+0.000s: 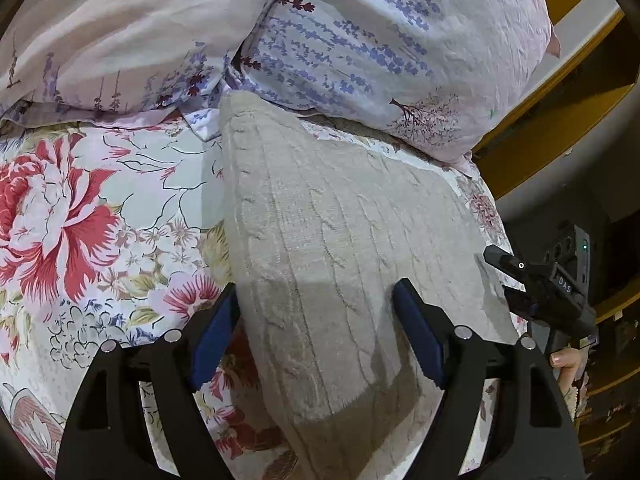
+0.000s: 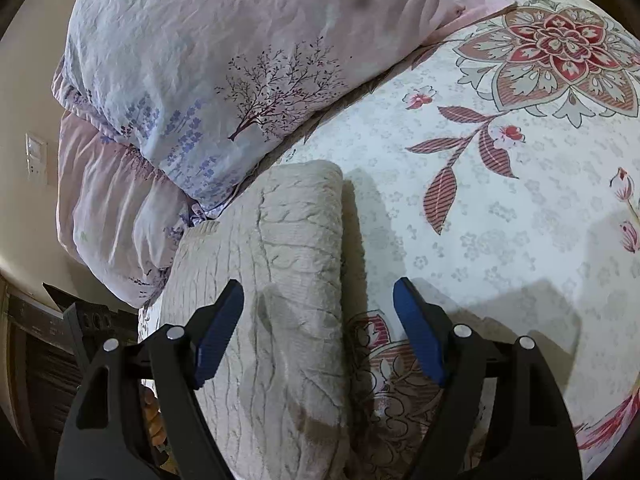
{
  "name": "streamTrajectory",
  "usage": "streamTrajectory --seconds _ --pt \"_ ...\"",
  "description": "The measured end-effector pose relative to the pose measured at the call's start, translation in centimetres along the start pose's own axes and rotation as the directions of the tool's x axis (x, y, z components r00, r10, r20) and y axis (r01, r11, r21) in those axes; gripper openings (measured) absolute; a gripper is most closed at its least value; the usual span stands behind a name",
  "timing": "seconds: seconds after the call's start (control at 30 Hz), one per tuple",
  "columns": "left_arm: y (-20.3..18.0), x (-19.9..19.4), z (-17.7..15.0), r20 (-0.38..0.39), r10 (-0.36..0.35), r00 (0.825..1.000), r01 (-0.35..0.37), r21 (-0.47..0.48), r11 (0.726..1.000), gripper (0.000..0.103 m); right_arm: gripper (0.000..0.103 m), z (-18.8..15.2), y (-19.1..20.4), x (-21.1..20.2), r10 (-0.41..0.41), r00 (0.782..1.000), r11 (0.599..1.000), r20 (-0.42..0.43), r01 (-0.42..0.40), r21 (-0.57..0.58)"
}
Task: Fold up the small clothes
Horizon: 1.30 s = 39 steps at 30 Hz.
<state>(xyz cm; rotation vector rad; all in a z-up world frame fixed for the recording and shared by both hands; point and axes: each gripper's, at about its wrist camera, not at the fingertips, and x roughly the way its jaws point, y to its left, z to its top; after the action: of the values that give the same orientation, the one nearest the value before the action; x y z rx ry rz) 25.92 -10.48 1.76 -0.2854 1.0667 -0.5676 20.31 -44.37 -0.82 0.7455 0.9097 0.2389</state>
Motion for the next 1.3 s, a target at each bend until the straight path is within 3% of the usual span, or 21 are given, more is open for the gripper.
streamTrajectory --seconds 0.37,0.43,0.53,0.63,0.7,0.77,0.9,1.1,1.3 --pt "0.1 1.1 0.4 -0.018 -0.017 1.000 0.017 -0.008 1.000 0.083 0.077 -0.1 0.8 0.9 0.031 0.999 0.999 -0.029 -0.033 -0.042" --pt "0.0 1.3 0.6 -0.018 -0.026 1.000 0.026 -0.012 1.000 0.084 0.068 -0.3 1.4 1.6 0.044 0.997 0.996 -0.061 -0.048 -0.070" --pt "0.2 1.5 0.8 -0.019 -0.055 0.998 0.054 -0.036 0.998 0.084 0.063 -0.8 2.6 2.5 0.043 0.994 0.991 -0.098 -0.055 -0.123" --pt "1.1 1.6 0.8 -0.011 -0.120 0.993 0.118 -0.092 0.989 0.073 0.036 -1.0 2.6 3.2 0.088 0.986 0.989 -0.142 -0.103 -0.102" --pt "2.1 1.3 0.7 0.002 -0.164 0.987 0.163 -0.137 0.977 0.062 0.032 -1.3 2.1 3.4 0.168 0.973 0.983 -0.157 -0.177 -0.044" --pt "2.9 0.6 0.5 0.023 -0.219 0.976 0.219 -0.166 0.962 0.044 0.030 -1.6 2.4 3.2 0.190 0.972 0.979 -0.140 -0.198 -0.040" --pt "3.7 -1.4 0.5 0.032 -0.312 0.950 0.313 -0.171 0.934 0.038 0.028 -2.4 4.0 1.9 0.233 0.967 0.969 -0.103 -0.239 -0.054" --pt "6.4 -6.7 -0.4 0.043 -0.284 0.958 0.288 -0.134 0.948 0.038 0.027 -5.0 9.1 2.9 0.214 0.969 0.958 -0.123 -0.232 -0.167" --pt "11.6 -10.5 -1.2 0.083 -0.141 0.986 0.153 -0.163 0.975 0.040 0.028 -7.4 15.1 7.6 0.138 0.982 0.929 -0.131 -0.174 -0.328"
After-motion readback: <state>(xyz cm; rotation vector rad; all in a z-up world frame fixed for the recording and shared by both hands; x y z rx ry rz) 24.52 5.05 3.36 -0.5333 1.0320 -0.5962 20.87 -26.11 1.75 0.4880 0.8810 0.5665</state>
